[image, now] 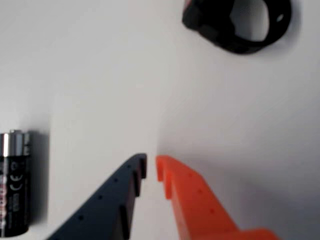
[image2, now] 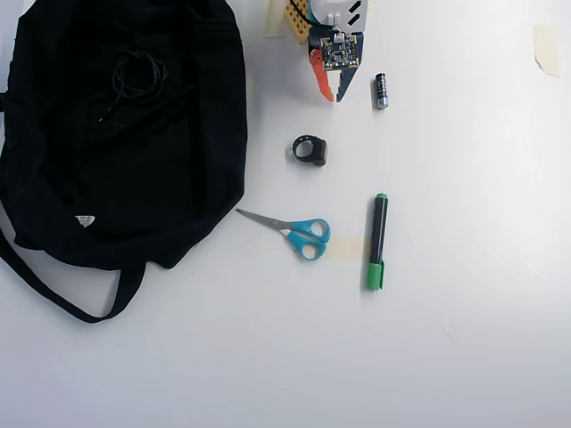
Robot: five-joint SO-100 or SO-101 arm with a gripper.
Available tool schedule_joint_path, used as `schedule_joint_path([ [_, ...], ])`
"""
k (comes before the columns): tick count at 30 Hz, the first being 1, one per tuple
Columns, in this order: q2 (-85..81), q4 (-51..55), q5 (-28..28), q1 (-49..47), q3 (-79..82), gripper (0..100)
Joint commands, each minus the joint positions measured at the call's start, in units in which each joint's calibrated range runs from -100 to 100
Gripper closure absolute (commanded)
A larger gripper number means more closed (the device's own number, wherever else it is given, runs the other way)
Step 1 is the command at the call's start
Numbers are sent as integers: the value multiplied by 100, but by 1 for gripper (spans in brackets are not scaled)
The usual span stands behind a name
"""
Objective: Put the cable into the black bag
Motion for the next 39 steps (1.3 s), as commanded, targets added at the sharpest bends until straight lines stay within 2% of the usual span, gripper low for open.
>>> schedule_joint_path([
  [1, -66, 137, 16, -28, 133, 98],
  [39, -66, 146, 16, 17, 133, 98],
])
